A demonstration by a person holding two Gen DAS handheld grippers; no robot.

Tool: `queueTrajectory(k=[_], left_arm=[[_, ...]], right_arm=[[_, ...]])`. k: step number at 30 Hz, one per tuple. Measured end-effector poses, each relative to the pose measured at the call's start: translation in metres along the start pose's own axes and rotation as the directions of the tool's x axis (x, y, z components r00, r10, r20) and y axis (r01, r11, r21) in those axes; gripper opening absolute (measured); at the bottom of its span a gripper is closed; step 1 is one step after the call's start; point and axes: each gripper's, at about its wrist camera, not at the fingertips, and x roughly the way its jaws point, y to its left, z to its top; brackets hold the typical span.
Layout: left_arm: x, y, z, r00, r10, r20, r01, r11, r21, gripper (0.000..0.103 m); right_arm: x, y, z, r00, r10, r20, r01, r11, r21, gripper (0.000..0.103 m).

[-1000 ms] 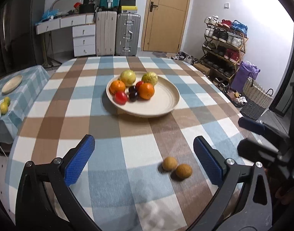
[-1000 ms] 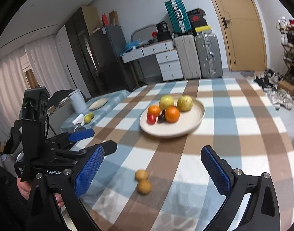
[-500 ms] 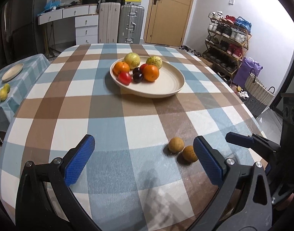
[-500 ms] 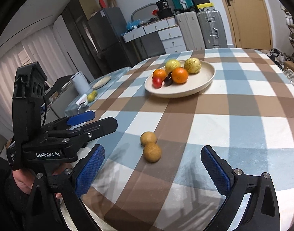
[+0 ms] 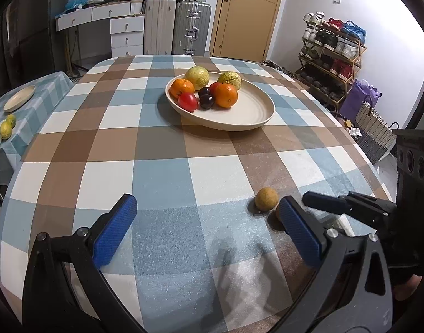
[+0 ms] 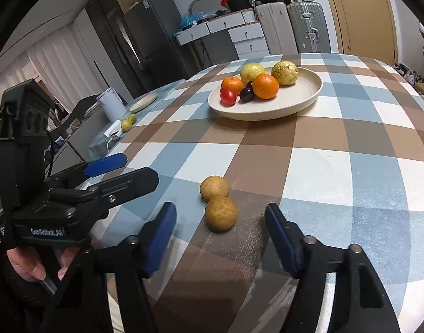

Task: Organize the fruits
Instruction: 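Grasp a brown round fruit with the right tool while the left tool grasps the other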

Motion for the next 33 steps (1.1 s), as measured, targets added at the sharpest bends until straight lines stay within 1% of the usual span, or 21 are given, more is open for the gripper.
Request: queueTrajectory(k=[1,3,5,6,7,10,14,19,25,26,29,31,32,33], left_arm=[[0.001,0.000,0.001,1.000,-0.001,-0.001,0.001,1.000,-0.002,0.102],[0.000,0.000,0.000,1.000,-0.001,0.000,0.001,1.000,-0.001,0.102],[0.001,0.000,0.000,1.000,0.000,0.001,0.000,1.000,0.001,0.102],[0.000,0.000,0.000,1.000,0.002,0.000,-0.002,1.000,0.001,0.102],[0.000,0.000,0.000,1.000,0.000,-0.002,0.000,1.000,0.000,0.102],[0.004,0.001,0.002,1.000,0.001,-0.009,-0.001,1.000,-0.003,0.102],[0.007,0.001,0.004,1.000,0.004,-0.014,-0.004,1.000,0.001,0.102],[0.012,-0.007,0.004,1.000,0.002,-0.028,-0.001,1.000,0.016,0.102],[0.023,-0.024,0.002,0.998,-0.013,-0.062,0.016,0.999,0.051,0.102],[0.025,-0.027,0.002,0.997,-0.017,-0.069,0.021,0.998,0.054,0.102],[0.031,-0.035,0.003,0.992,-0.076,-0.097,0.081,0.995,0.054,0.102],[0.036,-0.040,0.003,0.989,-0.095,-0.111,0.102,0.993,0.059,0.102],[0.039,-0.043,0.003,0.987,-0.103,-0.121,0.111,0.992,0.063,0.101],[0.041,-0.046,0.003,0.985,-0.111,-0.128,0.120,0.990,0.067,0.099]], right_arm=[[0.001,0.000,0.000,1.000,0.001,-0.005,-0.001,1.000,-0.001,0.054],[0.006,-0.001,0.000,1.000,-0.002,-0.018,0.003,1.000,0.001,0.047],[0.008,-0.002,-0.001,1.000,-0.010,-0.024,0.010,1.000,0.007,0.037],[0.008,-0.003,-0.002,1.000,-0.015,-0.022,0.015,1.000,0.007,0.029],[0.009,-0.004,-0.002,1.000,-0.008,-0.027,0.008,1.000,0.013,0.027],[0.007,-0.009,-0.002,1.000,0.015,-0.024,-0.014,0.999,0.038,0.026],[0.000,-0.011,-0.004,1.000,0.025,0.009,-0.025,0.999,0.043,0.026],[-0.009,-0.014,-0.004,0.999,0.024,0.044,-0.026,0.999,0.047,0.026],[-0.023,-0.028,-0.003,0.997,0.012,0.080,-0.018,0.997,0.077,0.026],[-0.026,-0.030,-0.003,0.996,0.009,0.088,-0.016,0.996,0.082,0.026],[-0.035,-0.038,-0.003,0.994,0.002,0.108,-0.012,0.995,0.097,0.026],[-0.040,-0.043,-0.003,0.993,-0.012,0.118,0.001,0.995,0.099,0.026],[-0.042,-0.045,-0.003,0.993,-0.013,0.120,0.001,0.995,0.101,0.026],[-0.045,-0.047,-0.003,0.992,-0.011,0.124,-0.002,0.994,0.106,0.026]])
